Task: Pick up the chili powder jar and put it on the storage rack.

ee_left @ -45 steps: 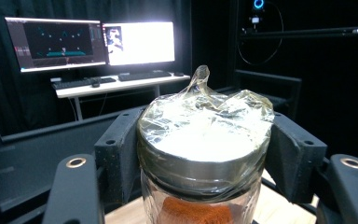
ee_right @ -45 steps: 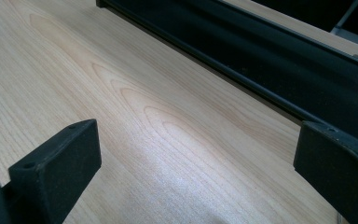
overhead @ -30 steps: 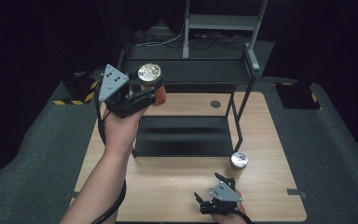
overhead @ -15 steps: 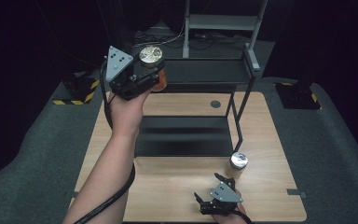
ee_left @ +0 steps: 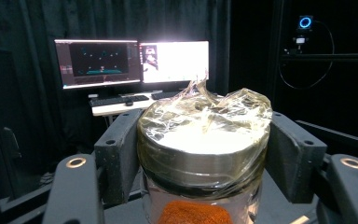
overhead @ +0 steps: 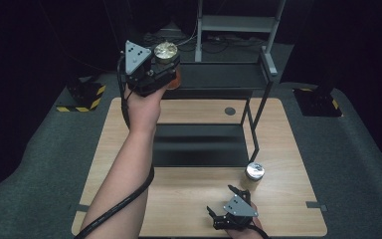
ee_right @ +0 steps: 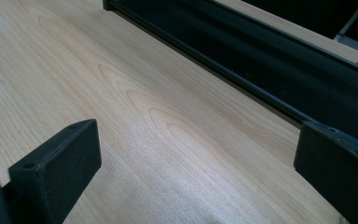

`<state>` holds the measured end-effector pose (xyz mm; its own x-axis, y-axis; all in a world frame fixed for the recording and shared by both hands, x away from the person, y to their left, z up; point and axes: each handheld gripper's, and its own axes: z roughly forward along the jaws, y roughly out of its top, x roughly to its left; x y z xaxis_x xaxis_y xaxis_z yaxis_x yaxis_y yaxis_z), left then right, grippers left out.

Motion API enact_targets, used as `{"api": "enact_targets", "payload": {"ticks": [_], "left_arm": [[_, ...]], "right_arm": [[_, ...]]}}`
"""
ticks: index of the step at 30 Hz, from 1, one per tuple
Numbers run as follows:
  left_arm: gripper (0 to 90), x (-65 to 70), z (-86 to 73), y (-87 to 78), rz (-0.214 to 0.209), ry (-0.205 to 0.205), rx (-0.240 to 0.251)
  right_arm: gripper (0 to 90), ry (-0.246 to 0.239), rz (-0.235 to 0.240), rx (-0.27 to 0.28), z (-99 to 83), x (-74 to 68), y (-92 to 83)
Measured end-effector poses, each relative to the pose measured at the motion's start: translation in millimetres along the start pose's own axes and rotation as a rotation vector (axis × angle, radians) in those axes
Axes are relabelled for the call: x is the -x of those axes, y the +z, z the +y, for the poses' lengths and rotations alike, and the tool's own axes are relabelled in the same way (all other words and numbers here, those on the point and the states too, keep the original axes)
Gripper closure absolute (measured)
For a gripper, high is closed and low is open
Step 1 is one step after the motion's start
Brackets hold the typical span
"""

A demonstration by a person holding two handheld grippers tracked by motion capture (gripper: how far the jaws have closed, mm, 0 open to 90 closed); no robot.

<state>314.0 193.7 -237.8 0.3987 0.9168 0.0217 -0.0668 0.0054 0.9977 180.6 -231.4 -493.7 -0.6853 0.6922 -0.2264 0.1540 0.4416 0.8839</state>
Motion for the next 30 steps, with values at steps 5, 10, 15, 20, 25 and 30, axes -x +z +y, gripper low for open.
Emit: {"api": "enact_targets", "payload": {"ticks": [5, 10, 15, 20, 25, 30], "left_arm": [[34.4, -1.3, -0.9, 8.1, 0.012, 0.002, -0.014], [34.4, -3.4, -2.4, 13.3, 0.015, -0.002, -0.027], [34.4, -4.0, -4.7, 17.6, 0.019, -0.007, -0.03], [34.4, -5.2, -6.0, 22.7, 0.016, -0.019, -0.037], [34.3, -4.9, -6.2, 25.3, 0.011, -0.016, -0.04], [34.2, -4.7, -8.0, 27.8, 0.01, -0.019, -0.036]], "right_arm": [[0.0, -0.004, -0.002, 0.0, -0.1, -0.7, 0.0], [0.0, -0.005, -0.001, 0.001, -0.2, -0.6, -0.1], [0.0, 0.001, 0.001, 0.004, -0.7, 0.1, -0.4], [0.0, 0.004, 0.002, 0.004, -0.8, 0.2, -0.4], [0.0, 0.003, 0.002, 0.004, -0.8, 0.4, -0.4], [0.0, 0.014, 0.005, 0.008, -1.6, 2.0, -0.8]]}}
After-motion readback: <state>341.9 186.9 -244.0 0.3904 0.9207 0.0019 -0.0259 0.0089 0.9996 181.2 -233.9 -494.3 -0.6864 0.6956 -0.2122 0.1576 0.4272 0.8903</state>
